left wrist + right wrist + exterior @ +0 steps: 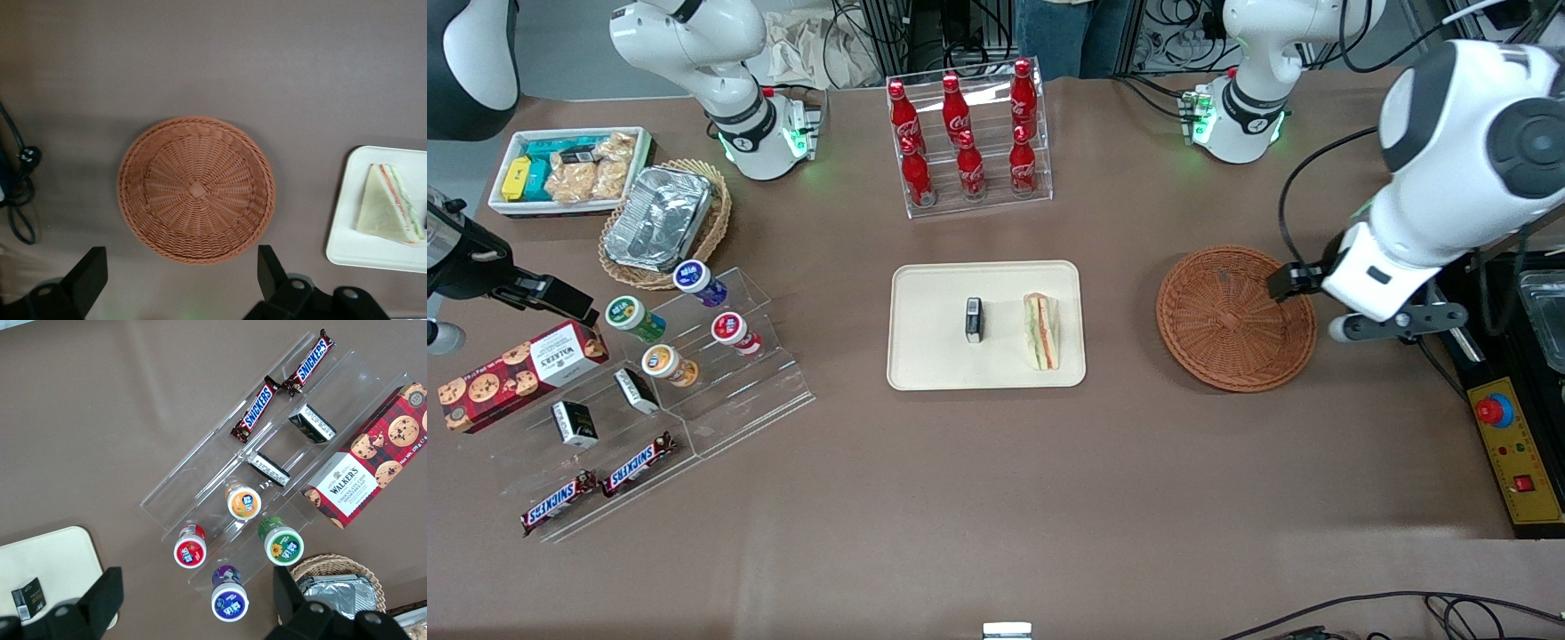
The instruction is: Place sandwich from basket to tray
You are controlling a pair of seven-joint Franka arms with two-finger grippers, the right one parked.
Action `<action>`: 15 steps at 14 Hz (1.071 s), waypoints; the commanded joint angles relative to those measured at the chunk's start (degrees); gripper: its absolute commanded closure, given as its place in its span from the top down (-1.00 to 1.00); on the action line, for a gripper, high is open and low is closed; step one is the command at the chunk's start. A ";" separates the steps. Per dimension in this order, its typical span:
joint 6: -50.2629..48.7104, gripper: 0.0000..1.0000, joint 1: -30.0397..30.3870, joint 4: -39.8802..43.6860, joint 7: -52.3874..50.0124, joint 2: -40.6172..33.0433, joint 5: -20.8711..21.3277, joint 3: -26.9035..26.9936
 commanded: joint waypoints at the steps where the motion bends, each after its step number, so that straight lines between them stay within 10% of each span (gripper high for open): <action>1: -1.61 1.00 0.77 0.39 1.82 -1.45 1.00 -0.16; 11: -5.73 1.00 3.05 0.47 11.29 -3.73 0.91 0.98; 15: -8.99 1.00 -1.06 0.47 24.55 -5.84 -0.23 13.60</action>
